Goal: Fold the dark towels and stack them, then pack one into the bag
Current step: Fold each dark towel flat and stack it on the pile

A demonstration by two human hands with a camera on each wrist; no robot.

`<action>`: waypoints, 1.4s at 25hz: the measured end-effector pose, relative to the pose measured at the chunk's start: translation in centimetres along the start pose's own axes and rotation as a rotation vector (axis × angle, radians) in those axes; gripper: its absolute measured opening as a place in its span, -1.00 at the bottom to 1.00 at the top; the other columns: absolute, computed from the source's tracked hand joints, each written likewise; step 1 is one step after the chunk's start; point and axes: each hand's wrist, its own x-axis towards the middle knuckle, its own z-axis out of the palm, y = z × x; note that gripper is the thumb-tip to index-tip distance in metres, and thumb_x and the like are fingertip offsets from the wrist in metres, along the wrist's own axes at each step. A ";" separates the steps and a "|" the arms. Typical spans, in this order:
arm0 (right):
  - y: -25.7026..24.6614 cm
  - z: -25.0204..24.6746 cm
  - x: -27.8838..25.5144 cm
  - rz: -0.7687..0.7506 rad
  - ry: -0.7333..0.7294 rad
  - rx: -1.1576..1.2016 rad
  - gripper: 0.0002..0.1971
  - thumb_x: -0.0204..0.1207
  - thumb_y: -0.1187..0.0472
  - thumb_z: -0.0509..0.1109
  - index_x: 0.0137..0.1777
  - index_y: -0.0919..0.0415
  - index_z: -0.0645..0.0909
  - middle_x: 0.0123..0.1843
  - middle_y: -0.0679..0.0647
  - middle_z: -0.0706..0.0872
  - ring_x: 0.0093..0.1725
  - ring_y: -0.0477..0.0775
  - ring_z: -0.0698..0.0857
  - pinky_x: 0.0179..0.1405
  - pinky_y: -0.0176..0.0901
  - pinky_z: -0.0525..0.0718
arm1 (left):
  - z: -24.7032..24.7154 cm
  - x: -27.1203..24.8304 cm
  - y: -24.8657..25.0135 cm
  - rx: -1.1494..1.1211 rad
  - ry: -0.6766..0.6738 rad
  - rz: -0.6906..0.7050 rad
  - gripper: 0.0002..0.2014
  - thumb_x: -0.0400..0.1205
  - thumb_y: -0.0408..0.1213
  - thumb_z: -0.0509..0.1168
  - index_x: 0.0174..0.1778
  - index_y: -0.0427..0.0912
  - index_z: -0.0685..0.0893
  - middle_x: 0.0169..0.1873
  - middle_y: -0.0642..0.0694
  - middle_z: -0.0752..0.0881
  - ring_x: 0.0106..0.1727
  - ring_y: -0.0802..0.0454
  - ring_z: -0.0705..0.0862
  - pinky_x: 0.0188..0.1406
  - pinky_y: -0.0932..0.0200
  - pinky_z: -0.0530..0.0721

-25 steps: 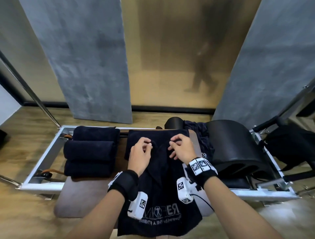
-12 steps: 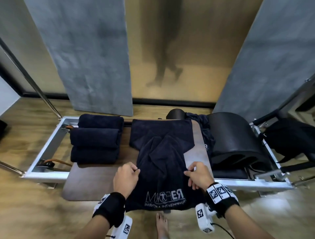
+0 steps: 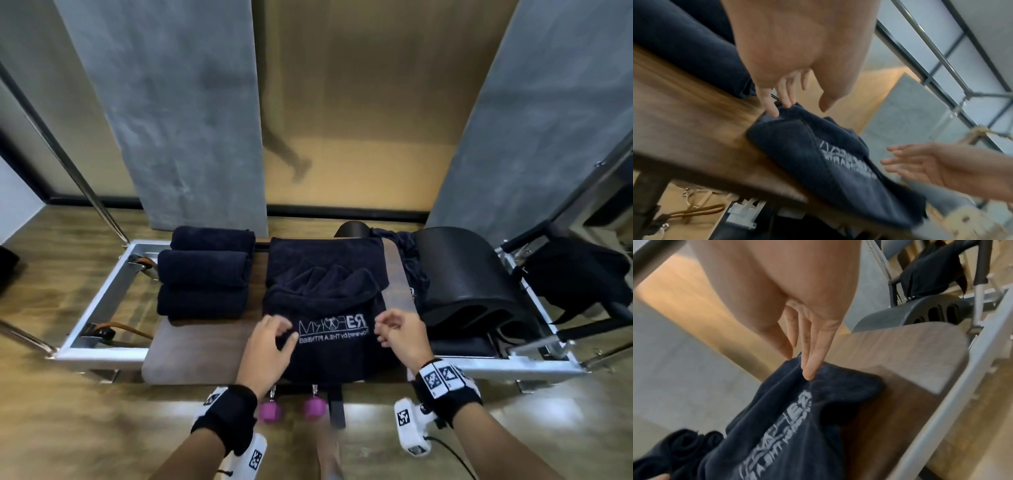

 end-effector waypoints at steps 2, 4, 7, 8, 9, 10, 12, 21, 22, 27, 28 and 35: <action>1.6 0.2 -1.7 -0.097 -0.081 -0.243 -0.85 0.50 0.42 0.60 -0.14 0.16 0.76 -0.15 0.09 0.81 -0.10 0.14 0.77 -0.01 -0.04 0.77 | -0.2 -2.4 -0.6 0.172 -0.139 0.040 -0.78 0.65 0.11 0.49 0.05 0.14 0.64 0.06 0.25 0.56 0.21 0.21 0.59 0.26 -0.03 0.57; 2.7 0.2 -3.2 -0.192 -0.129 -0.397 -0.83 0.43 0.31 0.69 -0.09 0.07 0.78 0.01 -0.04 0.73 0.04 -0.02 0.72 0.17 -0.14 0.68 | -0.5 -4.0 -1.3 0.320 -0.262 0.075 -0.56 0.54 0.33 0.46 0.18 0.21 0.56 0.22 0.33 0.46 0.30 0.30 0.46 0.26 0.04 0.46; 4.0 0.1 -4.9 -0.261 -0.194 -0.501 -0.64 0.38 0.15 0.75 0.14 0.01 0.77 0.19 -0.17 0.53 0.21 -0.20 0.58 0.28 -0.32 0.53 | -1.4 -5.1 -1.7 0.389 -0.331 0.116 -0.45 0.43 0.30 0.53 0.22 0.24 0.47 0.35 0.39 0.38 0.37 0.35 0.41 0.27 0.08 0.42; 4.4 0.0 -5.3 -0.266 -0.204 -0.534 -0.58 0.37 0.13 0.75 0.22 -0.02 0.74 0.23 -0.19 0.50 0.24 -0.21 0.56 0.30 -0.34 0.52 | -1.7 -5.1 -1.6 0.373 -0.320 0.132 -0.54 0.47 0.16 0.58 0.15 0.22 0.50 0.38 0.39 0.41 0.41 0.33 0.45 0.28 0.10 0.43; 4.6 -0.1 -5.4 -0.268 -0.197 -0.562 -0.53 0.39 0.14 0.74 0.28 -0.06 0.71 0.25 -0.21 0.49 0.27 -0.20 0.55 0.32 -0.35 0.51 | -2.0 -5.1 -1.6 0.329 -0.292 0.133 -0.66 0.52 -0.01 0.60 0.04 0.18 0.56 0.39 0.37 0.48 0.42 0.28 0.52 0.30 0.11 0.46; 4.8 -0.3 -5.6 -0.271 -0.177 -0.577 -0.50 0.41 0.15 0.72 0.33 -0.08 0.68 0.27 -0.23 0.49 0.29 -0.19 0.55 0.36 -0.32 0.52 | -2.3 -5.2 -1.6 0.262 -0.250 0.114 -0.74 0.56 -0.17 0.60 -0.07 0.14 0.61 0.36 0.34 0.57 0.39 0.21 0.62 0.30 0.11 0.52; 4.9 -0.8 -5.7 -0.284 -0.143 -0.584 -0.48 0.46 0.21 0.68 0.40 -0.08 0.66 0.28 -0.23 0.53 0.32 -0.16 0.56 0.44 -0.21 0.55 | -3.0 -5.1 -1.7 0.106 -0.129 0.035 -0.77 0.60 -0.34 0.57 -0.18 0.06 0.68 0.14 0.30 0.75 0.20 0.19 0.75 0.26 0.06 0.67; 3.8 -2.7 -4.2 -0.394 -0.015 -0.552 -0.77 0.63 0.40 0.45 0.16 0.11 0.79 0.09 -0.11 0.74 0.11 -0.06 0.71 0.27 -0.01 0.71 | -4.9 -0.4 2.0 -0.273 0.222 -0.026 -0.76 0.67 -0.50 0.48 -0.08 -0.02 0.79 -0.15 0.18 0.83 -0.01 0.32 0.75 -0.07 0.53 0.58; 3.0 -3.3 -3.4 -0.385 0.037 -0.475 -0.77 0.63 0.43 0.45 0.12 0.10 0.79 0.04 -0.09 0.79 0.06 -0.05 0.75 0.19 0.01 0.74 | -5.1 0.7 2.7 -0.290 0.250 -0.013 -0.79 0.68 -0.48 0.47 -0.06 -0.03 0.80 -0.14 0.15 0.83 -0.02 0.31 0.75 -0.07 0.54 0.57; -3.6 -7.2 3.0 -0.472 0.196 -0.223 -0.80 0.59 0.38 0.55 -0.03 0.01 0.80 -0.08 -0.20 0.84 -0.01 -0.26 0.79 0.04 -0.44 0.66 | -5.6 7.5 5.0 -0.332 0.361 -0.011 -0.86 0.74 -0.40 0.42 0.04 -0.05 0.80 -0.13 0.12 0.81 -0.06 0.33 0.73 -0.11 0.57 0.55; -4.9 -7.6 4.7 -0.487 0.216 -0.194 -0.82 0.57 0.36 0.58 -0.06 0.02 0.81 -0.10 -0.20 0.85 -0.03 -0.27 0.79 0.01 -0.51 0.65 | -5.5 9.2 5.4 -0.330 0.398 -0.024 -0.88 0.74 -0.40 0.42 0.03 -0.08 0.79 -0.16 0.11 0.80 -0.09 0.36 0.72 -0.13 0.58 0.54; -10.0 -6.8 17.2 -0.407 0.254 -0.154 -0.82 0.47 0.29 0.68 -0.19 -0.03 0.81 -0.23 -0.23 0.84 -0.16 -0.35 0.79 -0.07 -0.43 0.67 | -2.8 19.6 6.2 -0.239 0.477 -0.237 -0.95 0.77 -0.34 0.38 0.01 -0.14 0.72 -0.17 0.04 0.68 0.07 -0.05 0.60 0.14 0.06 0.52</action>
